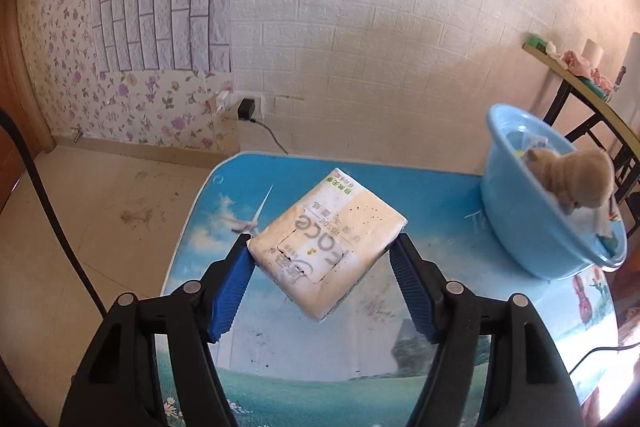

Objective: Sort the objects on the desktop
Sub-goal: 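Grasp the white tissue pack with the left gripper, then carry the tissue pack into the basin and open the left gripper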

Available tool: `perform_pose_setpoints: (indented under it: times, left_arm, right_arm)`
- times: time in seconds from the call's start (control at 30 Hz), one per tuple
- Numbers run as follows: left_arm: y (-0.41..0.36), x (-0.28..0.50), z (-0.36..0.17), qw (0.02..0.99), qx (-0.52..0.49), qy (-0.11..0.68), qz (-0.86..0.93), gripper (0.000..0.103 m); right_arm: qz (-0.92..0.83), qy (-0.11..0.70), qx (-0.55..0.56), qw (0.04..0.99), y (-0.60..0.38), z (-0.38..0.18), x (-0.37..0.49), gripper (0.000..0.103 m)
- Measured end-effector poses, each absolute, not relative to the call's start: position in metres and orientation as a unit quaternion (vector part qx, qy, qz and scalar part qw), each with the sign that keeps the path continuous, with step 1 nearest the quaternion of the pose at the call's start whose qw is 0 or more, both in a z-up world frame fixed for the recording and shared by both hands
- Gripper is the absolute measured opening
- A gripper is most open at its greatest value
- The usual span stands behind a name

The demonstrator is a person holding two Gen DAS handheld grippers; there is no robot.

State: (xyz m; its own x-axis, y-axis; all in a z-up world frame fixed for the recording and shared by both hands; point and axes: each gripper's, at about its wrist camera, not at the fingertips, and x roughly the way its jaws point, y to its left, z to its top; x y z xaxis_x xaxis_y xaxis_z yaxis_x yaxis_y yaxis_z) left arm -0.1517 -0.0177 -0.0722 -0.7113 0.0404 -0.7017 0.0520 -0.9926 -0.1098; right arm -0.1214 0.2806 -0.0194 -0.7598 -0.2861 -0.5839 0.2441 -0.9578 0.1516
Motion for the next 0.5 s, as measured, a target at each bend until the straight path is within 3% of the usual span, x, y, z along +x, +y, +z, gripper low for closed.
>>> perform_pose_setpoints:
  times: [0.2,0.5]
  left_arm:
    - [0.036,-0.160,-0.025,-0.058,0.339,0.044,-0.938,0.069]
    - [0.134,-0.187,0.001,-0.144,0.327,0.000,-0.934,0.070]
  right_arm:
    - [-0.934,-0.034,0.325,0.145,0.283,-0.026,-0.126,0.064]
    - [-0.931,-0.046,0.337,0.130,0.304,-0.030,-0.139,0.064]
